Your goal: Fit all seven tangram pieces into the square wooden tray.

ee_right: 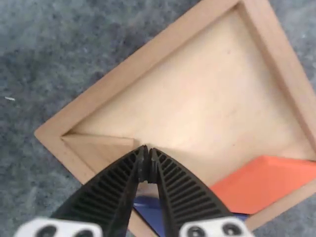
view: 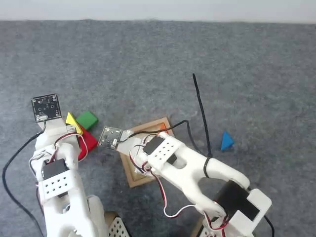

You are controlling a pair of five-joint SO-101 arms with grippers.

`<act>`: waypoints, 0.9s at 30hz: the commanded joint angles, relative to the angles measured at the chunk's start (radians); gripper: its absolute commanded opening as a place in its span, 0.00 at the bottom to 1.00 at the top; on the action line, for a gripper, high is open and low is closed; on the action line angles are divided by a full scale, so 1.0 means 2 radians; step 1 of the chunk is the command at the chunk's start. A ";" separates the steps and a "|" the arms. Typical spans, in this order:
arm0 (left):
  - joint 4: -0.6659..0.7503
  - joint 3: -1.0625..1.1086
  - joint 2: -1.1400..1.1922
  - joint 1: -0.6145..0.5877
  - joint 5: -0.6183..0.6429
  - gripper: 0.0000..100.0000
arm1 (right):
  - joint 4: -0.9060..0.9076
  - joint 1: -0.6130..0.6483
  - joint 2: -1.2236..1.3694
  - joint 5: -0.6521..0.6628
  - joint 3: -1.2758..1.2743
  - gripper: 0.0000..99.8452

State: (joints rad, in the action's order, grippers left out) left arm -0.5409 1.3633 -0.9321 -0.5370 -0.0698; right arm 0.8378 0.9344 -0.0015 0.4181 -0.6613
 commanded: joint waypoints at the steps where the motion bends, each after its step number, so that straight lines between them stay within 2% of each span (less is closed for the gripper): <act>1: 0.012 -0.007 -0.014 -0.002 0.005 0.04 | 0.003 0.004 -0.018 0.006 0.021 0.02; 6: 0.012 -0.007 -0.014 -0.002 0.005 0.04 | 0.008 -0.036 -0.105 -0.042 0.012 0.04; 13: 0.012 -0.007 -0.014 -0.001 0.005 0.04 | 0.008 -0.079 -0.269 -0.049 -0.064 0.15; 16: 0.012 -0.007 -0.014 0.000 0.005 0.04 | 0.009 -0.119 -0.337 -0.051 -0.085 0.16; 18: 0.012 -0.007 -0.014 0.000 0.004 0.04 | 0.004 -0.158 -0.368 -0.077 -0.093 0.17; 21: 0.015 -0.008 -0.010 0.002 0.003 0.04 | -0.006 -0.200 -0.368 -0.124 -0.097 0.17; 24: 0.011 -0.011 -0.009 0.008 0.003 0.04 | -0.019 -0.205 -0.325 -0.145 -0.097 0.17; 27: -0.054 -0.045 -0.008 0.031 -0.009 0.07 | -0.041 -0.205 -0.258 -0.148 -0.087 0.17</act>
State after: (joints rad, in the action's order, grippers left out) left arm -0.5424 1.3633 -0.9321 -0.5263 -0.0698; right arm 0.8163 0.5370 -0.6506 0.1481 -0.8638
